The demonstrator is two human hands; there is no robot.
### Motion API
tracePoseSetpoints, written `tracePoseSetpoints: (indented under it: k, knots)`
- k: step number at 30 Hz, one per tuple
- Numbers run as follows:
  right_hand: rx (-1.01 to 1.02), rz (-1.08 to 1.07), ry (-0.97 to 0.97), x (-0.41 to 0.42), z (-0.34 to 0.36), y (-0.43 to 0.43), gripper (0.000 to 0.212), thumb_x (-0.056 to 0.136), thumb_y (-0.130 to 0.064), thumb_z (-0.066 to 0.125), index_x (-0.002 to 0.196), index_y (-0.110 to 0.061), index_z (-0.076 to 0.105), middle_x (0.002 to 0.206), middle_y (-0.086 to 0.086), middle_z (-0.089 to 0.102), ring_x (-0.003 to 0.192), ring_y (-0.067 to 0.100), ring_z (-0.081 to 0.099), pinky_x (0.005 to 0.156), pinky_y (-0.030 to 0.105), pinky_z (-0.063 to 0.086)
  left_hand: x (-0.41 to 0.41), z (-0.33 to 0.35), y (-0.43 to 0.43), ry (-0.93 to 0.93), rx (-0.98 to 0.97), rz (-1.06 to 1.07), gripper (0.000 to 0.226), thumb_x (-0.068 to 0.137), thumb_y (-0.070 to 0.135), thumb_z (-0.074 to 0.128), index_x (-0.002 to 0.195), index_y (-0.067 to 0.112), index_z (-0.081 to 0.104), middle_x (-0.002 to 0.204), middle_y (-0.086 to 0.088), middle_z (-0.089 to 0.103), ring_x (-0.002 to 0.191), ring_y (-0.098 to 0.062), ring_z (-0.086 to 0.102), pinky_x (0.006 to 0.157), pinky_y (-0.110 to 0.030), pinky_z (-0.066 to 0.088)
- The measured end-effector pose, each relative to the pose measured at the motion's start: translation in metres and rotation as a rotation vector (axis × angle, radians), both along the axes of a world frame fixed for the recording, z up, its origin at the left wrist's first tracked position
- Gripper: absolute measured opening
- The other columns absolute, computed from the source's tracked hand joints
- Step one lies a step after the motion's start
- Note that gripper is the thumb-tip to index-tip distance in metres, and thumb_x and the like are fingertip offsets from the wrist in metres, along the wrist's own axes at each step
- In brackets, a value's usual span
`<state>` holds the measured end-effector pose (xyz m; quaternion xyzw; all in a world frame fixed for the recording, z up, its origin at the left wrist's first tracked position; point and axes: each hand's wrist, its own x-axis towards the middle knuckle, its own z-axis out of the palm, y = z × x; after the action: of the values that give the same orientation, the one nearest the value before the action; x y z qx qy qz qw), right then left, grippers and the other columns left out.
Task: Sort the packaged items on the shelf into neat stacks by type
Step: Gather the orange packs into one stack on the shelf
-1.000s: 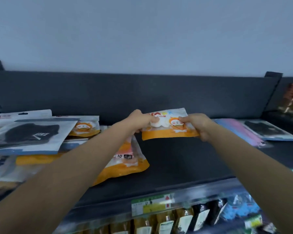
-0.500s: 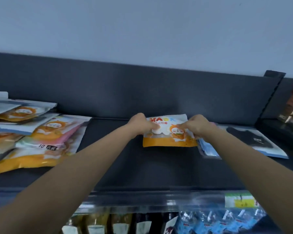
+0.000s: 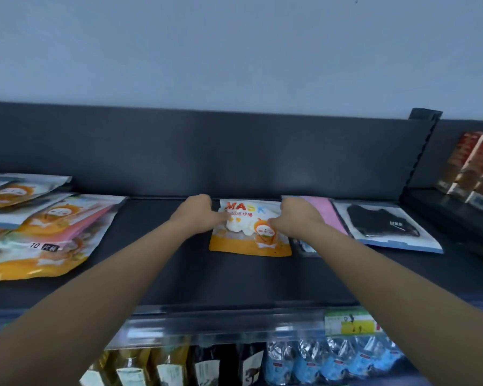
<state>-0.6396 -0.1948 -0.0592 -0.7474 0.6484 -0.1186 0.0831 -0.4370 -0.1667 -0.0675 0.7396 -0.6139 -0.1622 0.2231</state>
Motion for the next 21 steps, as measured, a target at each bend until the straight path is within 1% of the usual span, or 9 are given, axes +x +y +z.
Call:
tracePoseSetpoints:
  k: [2, 3, 5, 7, 9, 12, 16, 18, 21]
  knots:
    - [-0.034, 0.030, -0.006, 0.008, 0.005, 0.001, 0.033, 0.082, -0.026, 0.061, 0.063, -0.017, 0.036, 0.063, -0.003, 0.041, 0.056, 0.014, 0.041, 0.045, 0.026, 0.028, 0.009, 0.005, 0.007, -0.014, -0.016, 0.018, 0.052, 0.082, 0.056, 0.064, 0.109, 0.012, 0.057, 0.105, -0.003, 0.060, 0.084, -0.016, 0.053, 0.073, -0.032, 0.048]
    - [-0.046, 0.048, -0.016, 0.013, 0.007, 0.002, 0.034, 0.082, -0.026, 0.061, 0.062, -0.017, 0.035, 0.061, -0.003, 0.040, 0.054, 0.013, 0.039, 0.045, 0.026, 0.027, 0.014, 0.008, 0.011, -0.020, -0.029, 0.034, 0.060, 0.082, 0.057, 0.063, 0.118, 0.010, 0.056, 0.113, -0.004, 0.060, 0.090, -0.017, 0.054, 0.080, -0.035, 0.050]
    - [-0.061, 0.095, -0.038, 0.027, 0.010, 0.004, 0.031, 0.083, -0.025, 0.060, 0.065, -0.016, 0.036, 0.062, -0.002, 0.040, 0.054, 0.013, 0.039, 0.044, 0.025, 0.027, 0.026, 0.013, 0.021, -0.022, -0.067, 0.072, 0.062, 0.082, 0.055, 0.064, 0.124, 0.009, 0.054, 0.118, -0.005, 0.061, 0.097, -0.019, 0.057, 0.087, -0.038, 0.051]
    - [-0.065, 0.136, -0.044, 0.043, 0.011, 0.009, 0.026, 0.086, -0.027, 0.059, 0.071, -0.015, 0.041, 0.068, -0.003, 0.045, 0.063, 0.015, 0.045, 0.045, 0.025, 0.028, 0.040, 0.018, 0.030, -0.017, -0.100, 0.115, 0.056, 0.082, 0.052, 0.066, 0.118, 0.009, 0.057, 0.113, -0.006, 0.063, 0.096, -0.020, 0.058, 0.086, -0.039, 0.052]
    - [-0.069, 0.180, -0.030, 0.062, 0.012, 0.017, 0.028, 0.088, -0.028, 0.057, 0.069, -0.015, 0.041, 0.069, -0.003, 0.046, 0.071, 0.019, 0.050, 0.046, 0.025, 0.029, 0.058, 0.022, 0.041, -0.032, -0.115, 0.159, 0.050, 0.082, 0.050, 0.066, 0.110, 0.009, 0.059, 0.108, -0.006, 0.065, 0.093, -0.022, 0.059, 0.086, -0.038, 0.052]
    - [-0.064, 0.225, -0.024, 0.093, 0.013, 0.031, 0.031, 0.086, -0.025, 0.057, 0.064, -0.016, 0.038, 0.066, -0.003, 0.045, 0.069, 0.020, 0.049, 0.048, 0.025, 0.031, 0.089, 0.032, 0.060, -0.082, -0.134, 0.196, 0.048, 0.081, 0.051, 0.067, 0.106, 0.010, 0.061, 0.104, -0.006, 0.066, 0.096, -0.025, 0.061, 0.085, -0.037, 0.052]
    - [-0.060, 0.277, -0.018, 0.144, 0.018, 0.052, 0.029, 0.085, -0.028, 0.058, 0.067, -0.017, 0.039, 0.071, -0.003, 0.047, 0.075, 0.021, 0.053, 0.050, 0.027, 0.034, 0.143, 0.044, 0.091, -0.190, -0.170, 0.224, 0.048, 0.079, 0.054, 0.067, 0.101, 0.012, 0.062, 0.097, -0.006, 0.066, 0.092, -0.027, 0.061, 0.079, -0.038, 0.052]
    - [-0.073, 0.288, -0.009, 0.172, 0.020, 0.065, 0.028, 0.086, -0.027, 0.058, 0.068, -0.015, 0.041, 0.070, -0.003, 0.047, 0.072, 0.021, 0.051, 0.047, 0.026, 0.031, 0.173, 0.049, 0.106, -0.245, -0.194, 0.242, 0.048, 0.076, 0.056, 0.066, 0.098, 0.014, 0.061, 0.094, -0.005, 0.065, 0.090, -0.028, 0.061, 0.076, -0.038, 0.052]
    - [-0.079, 0.285, -0.007, 0.213, 0.024, 0.081, 0.027, 0.088, -0.027, 0.058, 0.069, -0.014, 0.042, 0.069, -0.003, 0.046, 0.067, 0.018, 0.048, 0.045, 0.025, 0.031, 0.215, 0.056, 0.126, -0.287, -0.210, 0.248, 0.051, 0.080, 0.053, 0.065, 0.106, 0.010, 0.059, 0.098, -0.007, 0.065, 0.091, -0.028, 0.060, 0.077, -0.039, 0.052]
